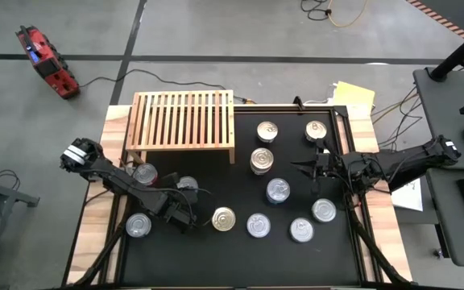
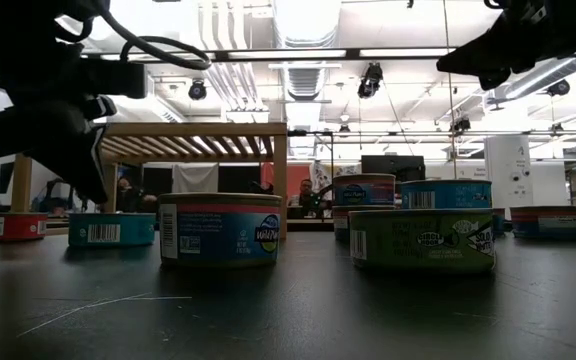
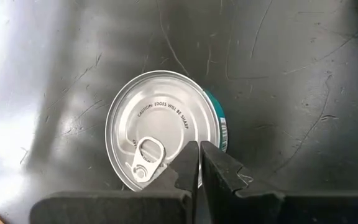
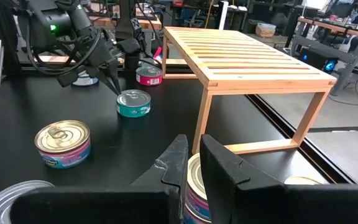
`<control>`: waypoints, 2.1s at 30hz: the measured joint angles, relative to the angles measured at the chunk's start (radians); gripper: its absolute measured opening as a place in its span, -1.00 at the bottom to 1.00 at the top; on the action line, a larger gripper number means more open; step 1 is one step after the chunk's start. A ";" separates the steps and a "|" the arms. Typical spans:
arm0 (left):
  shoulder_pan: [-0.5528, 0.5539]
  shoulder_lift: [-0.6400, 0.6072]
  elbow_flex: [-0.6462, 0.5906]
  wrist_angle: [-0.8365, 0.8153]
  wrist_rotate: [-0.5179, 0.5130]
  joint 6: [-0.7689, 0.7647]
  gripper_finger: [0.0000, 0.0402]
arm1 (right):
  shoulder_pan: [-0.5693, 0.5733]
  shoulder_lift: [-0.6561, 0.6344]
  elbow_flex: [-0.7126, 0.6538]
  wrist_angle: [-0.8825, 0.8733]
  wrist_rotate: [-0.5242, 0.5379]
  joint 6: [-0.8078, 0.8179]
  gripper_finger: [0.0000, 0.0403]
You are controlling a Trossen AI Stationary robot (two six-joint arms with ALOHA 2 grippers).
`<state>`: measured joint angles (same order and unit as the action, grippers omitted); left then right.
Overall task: Stack canned seafood by type on shelf
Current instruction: Put the green blue tuna can on the shelf
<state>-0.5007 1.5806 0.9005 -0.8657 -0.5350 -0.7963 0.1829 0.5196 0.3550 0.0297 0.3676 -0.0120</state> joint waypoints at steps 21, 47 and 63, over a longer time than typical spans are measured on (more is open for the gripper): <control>-0.002 0.002 -0.105 0.136 -0.080 -0.077 -0.99 | 0.000 0.000 -0.006 0.000 0.000 -0.007 -0.83; -0.051 -0.003 -0.019 0.172 0.188 -0.061 -0.99 | 0.000 0.000 -0.011 0.000 0.000 0.005 -0.83; -0.160 -0.043 0.030 0.007 0.069 -0.128 -0.99 | 0.000 0.000 -0.011 0.004 0.000 0.002 -0.83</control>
<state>-0.6607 1.5373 0.9305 -0.8585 -0.4663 -0.9242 0.1828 0.5198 0.3435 0.0341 0.3672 -0.0097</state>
